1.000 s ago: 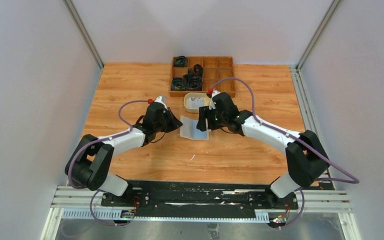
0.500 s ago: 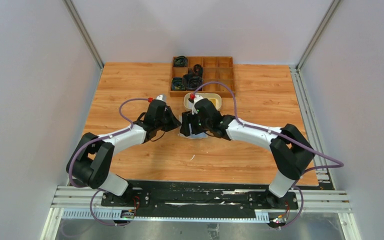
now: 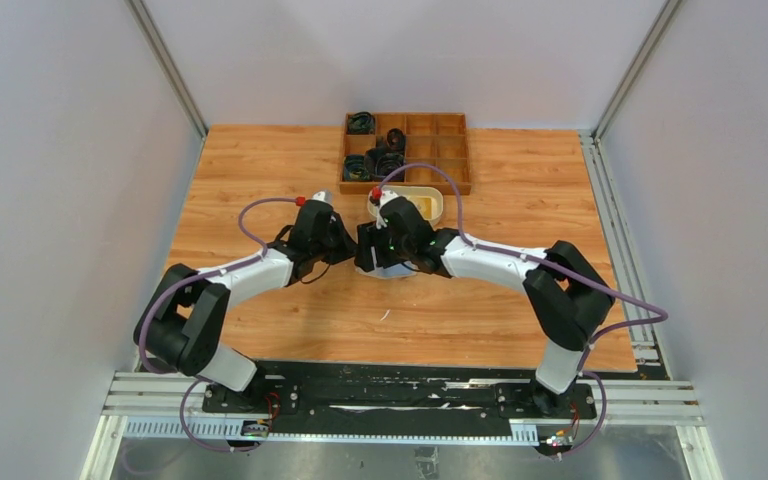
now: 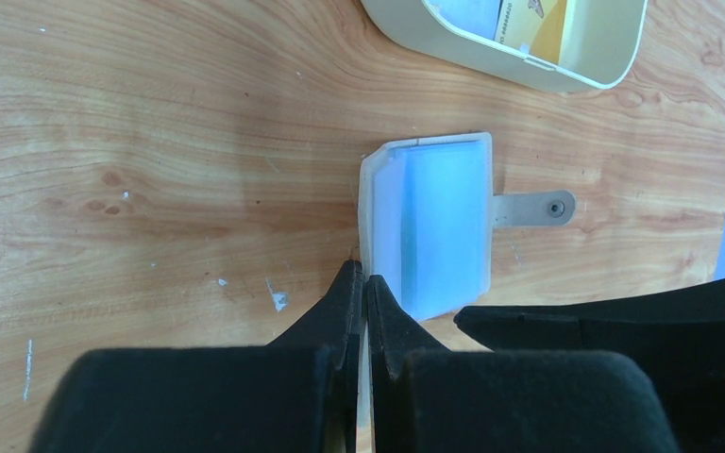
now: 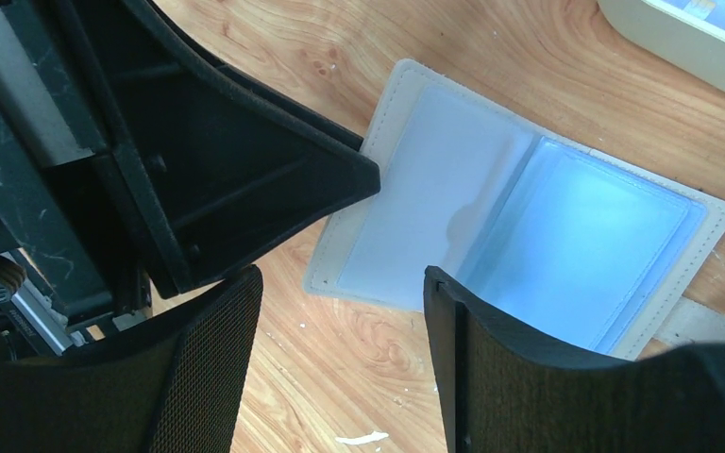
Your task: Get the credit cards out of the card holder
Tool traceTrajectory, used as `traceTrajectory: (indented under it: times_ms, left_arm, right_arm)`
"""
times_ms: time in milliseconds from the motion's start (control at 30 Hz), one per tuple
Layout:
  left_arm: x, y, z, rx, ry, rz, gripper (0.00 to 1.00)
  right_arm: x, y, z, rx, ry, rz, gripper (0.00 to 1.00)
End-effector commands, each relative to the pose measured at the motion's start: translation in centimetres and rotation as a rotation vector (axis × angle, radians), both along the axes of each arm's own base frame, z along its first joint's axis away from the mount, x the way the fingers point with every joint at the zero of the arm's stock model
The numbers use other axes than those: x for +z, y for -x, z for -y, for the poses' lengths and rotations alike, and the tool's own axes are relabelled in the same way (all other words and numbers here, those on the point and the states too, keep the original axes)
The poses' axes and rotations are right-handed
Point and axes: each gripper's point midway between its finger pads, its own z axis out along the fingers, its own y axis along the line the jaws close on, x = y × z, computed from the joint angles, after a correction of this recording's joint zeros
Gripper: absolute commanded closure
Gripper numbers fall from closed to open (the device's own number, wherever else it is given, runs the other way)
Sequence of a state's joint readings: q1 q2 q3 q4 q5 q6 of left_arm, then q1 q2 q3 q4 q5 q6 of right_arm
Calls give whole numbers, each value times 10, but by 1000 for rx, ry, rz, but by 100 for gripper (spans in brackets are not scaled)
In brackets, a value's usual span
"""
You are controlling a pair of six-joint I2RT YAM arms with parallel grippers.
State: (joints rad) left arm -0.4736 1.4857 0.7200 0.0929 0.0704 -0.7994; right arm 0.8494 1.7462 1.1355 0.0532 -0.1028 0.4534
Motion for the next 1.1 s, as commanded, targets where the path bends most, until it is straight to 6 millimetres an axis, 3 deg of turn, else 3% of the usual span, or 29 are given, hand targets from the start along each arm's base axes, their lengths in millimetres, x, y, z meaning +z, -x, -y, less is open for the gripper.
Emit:
traceTrajectory:
  times_ms: [0, 633, 1067]
  left_arm:
    - [-9, 4, -1, -2, -17, -24, 100]
    - [-14, 9, -6, -5, -36, -28, 100]
    - [-8, 8, -4, -9, -25, -18, 100]
  right_arm:
    - [-6, -3, -4, -26, 3, 7, 33]
    - [-47, -12, 8, -104, -1, -73, 34]
    - [-68, -19, 21, -126, 126, -73, 35]
